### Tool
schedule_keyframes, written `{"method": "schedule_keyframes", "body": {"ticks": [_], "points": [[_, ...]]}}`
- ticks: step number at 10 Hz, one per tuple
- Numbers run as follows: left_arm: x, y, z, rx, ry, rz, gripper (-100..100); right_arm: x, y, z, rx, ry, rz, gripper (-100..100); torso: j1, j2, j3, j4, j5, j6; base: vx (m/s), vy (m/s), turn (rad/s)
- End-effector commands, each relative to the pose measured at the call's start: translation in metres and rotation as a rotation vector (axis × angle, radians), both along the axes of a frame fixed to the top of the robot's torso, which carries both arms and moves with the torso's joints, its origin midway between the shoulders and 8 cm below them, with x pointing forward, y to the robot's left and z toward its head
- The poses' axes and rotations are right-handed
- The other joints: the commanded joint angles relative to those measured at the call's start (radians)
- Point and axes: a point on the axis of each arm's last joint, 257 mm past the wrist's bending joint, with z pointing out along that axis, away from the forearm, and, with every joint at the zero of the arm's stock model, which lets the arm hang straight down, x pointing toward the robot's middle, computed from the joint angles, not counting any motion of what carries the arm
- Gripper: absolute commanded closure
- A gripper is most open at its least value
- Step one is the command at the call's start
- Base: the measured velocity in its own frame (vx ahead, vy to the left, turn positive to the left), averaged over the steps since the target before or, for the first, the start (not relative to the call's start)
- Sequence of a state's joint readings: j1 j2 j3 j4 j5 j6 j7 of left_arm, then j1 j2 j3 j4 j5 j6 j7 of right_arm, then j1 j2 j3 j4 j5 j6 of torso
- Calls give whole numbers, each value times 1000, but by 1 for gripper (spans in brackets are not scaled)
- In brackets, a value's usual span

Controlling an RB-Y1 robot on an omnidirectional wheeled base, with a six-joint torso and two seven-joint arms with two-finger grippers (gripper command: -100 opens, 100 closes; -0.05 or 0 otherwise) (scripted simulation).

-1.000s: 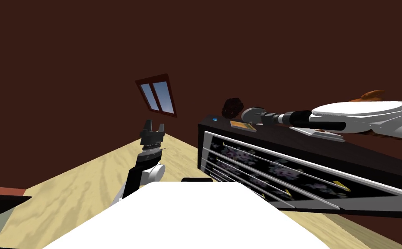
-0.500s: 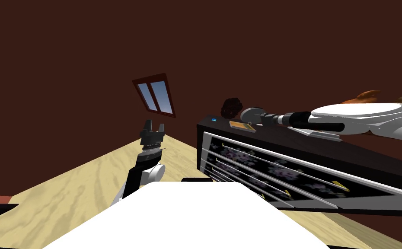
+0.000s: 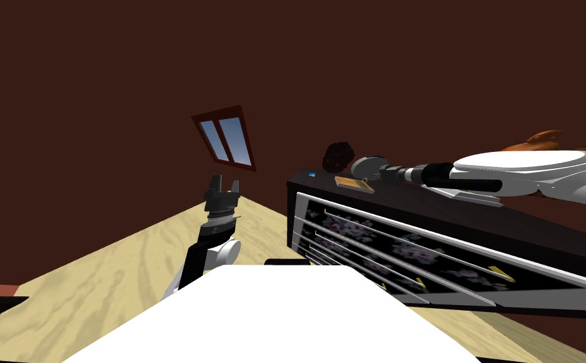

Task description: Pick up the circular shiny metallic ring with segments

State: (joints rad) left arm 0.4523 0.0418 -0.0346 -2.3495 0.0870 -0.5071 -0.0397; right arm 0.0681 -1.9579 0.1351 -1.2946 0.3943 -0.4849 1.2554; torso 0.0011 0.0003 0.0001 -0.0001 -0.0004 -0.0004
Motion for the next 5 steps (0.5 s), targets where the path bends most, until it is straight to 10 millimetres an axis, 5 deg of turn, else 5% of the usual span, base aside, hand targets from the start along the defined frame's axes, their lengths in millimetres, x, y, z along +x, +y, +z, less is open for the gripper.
{"method": "schedule_keyframes", "body": {"ticks": [1,3,5], "points": [[0,0,0,0,0,0,0,0,0,0,0,0,0,100,0,0,0,0,0,0,0,0,0],[0,0,0,0,0,0,0,0,0,0,0,0,0,100,0,0,0,0,0,0,0,0,0],[0,0,0,0,0,0,0,-1,-9,7,-52,0,-14,-100,0,0,0,0,0,0,-22,-9,24]]}}
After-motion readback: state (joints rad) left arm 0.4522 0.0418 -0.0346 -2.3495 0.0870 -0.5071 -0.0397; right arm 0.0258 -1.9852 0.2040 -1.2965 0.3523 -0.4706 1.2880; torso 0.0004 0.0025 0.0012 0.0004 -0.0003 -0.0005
